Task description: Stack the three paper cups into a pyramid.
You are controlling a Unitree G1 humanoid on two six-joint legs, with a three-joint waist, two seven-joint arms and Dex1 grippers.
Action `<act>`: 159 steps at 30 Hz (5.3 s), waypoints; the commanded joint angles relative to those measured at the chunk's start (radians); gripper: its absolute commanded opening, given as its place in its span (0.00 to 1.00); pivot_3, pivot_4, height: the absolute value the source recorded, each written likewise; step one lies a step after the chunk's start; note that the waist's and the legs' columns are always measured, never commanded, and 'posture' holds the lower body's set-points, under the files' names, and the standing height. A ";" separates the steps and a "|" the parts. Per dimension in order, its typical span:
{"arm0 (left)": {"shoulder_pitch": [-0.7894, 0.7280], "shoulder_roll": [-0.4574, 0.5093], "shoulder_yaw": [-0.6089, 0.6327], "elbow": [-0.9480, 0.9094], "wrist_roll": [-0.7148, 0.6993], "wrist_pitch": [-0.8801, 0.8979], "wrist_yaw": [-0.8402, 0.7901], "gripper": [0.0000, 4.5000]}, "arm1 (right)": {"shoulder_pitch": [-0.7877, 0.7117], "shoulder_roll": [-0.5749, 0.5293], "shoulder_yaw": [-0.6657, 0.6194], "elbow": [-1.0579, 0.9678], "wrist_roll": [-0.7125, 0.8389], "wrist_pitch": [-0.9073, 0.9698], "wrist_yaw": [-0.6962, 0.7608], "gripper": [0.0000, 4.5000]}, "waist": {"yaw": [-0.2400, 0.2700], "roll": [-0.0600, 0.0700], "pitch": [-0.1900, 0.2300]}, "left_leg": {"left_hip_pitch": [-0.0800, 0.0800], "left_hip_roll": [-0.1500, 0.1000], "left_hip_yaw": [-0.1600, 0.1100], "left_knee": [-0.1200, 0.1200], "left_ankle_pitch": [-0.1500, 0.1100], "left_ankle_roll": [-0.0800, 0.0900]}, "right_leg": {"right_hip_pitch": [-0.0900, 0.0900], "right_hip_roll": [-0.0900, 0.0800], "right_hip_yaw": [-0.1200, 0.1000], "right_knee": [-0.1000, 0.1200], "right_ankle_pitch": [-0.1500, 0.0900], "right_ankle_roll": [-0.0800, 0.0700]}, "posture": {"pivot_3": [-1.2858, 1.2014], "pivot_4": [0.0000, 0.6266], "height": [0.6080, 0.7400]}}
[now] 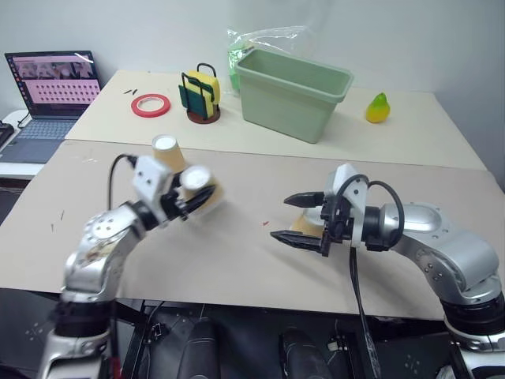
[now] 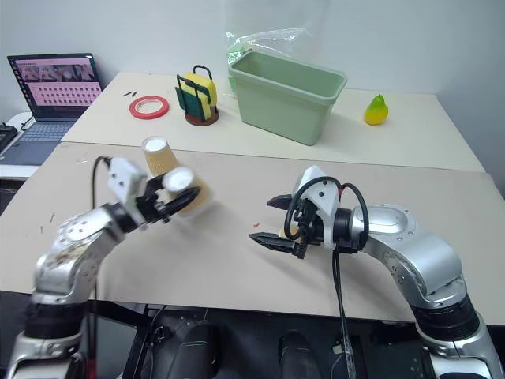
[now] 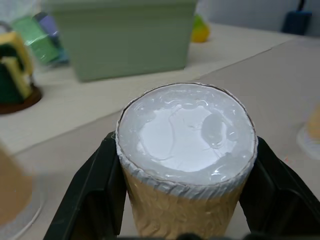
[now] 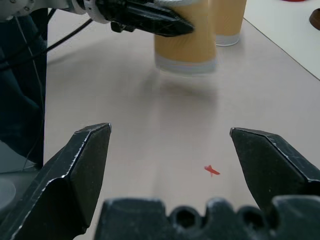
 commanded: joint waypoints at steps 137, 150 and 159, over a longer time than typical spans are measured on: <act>-0.075 0.021 -0.124 0.256 0.117 -0.042 -0.357 0.57 | 0.013 0.013 -0.065 0.013 -0.033 -0.016 -0.077 1.00 | -0.017 0.002 0.002 | 0.001 -0.003 -0.009 -0.005 0.006 0.001 | 0.005 0.000 -0.007 0.000 0.000 0.000 | 0.52 0.24 0.36; -0.068 0.006 -0.107 0.215 0.107 -0.045 -0.301 0.99 | 0.014 0.007 -0.072 0.022 -0.030 -0.013 -0.076 1.00 | -0.020 0.002 0.002 | 0.001 -0.003 -0.009 -0.005 0.006 0.001 | 0.005 0.000 -0.007 0.000 0.000 -0.001 | 0.52 0.24 0.36; -0.022 0.139 -0.035 0.010 0.022 0.079 -0.334 0.99 | 0.088 -0.143 -0.204 0.077 -0.019 -0.054 0.058 1.00 | -0.019 0.002 0.003 | 0.001 -0.003 -0.009 -0.005 0.006 0.001 | 0.004 0.000 -0.007 0.000 0.000 -0.001 | 0.52 0.24 0.36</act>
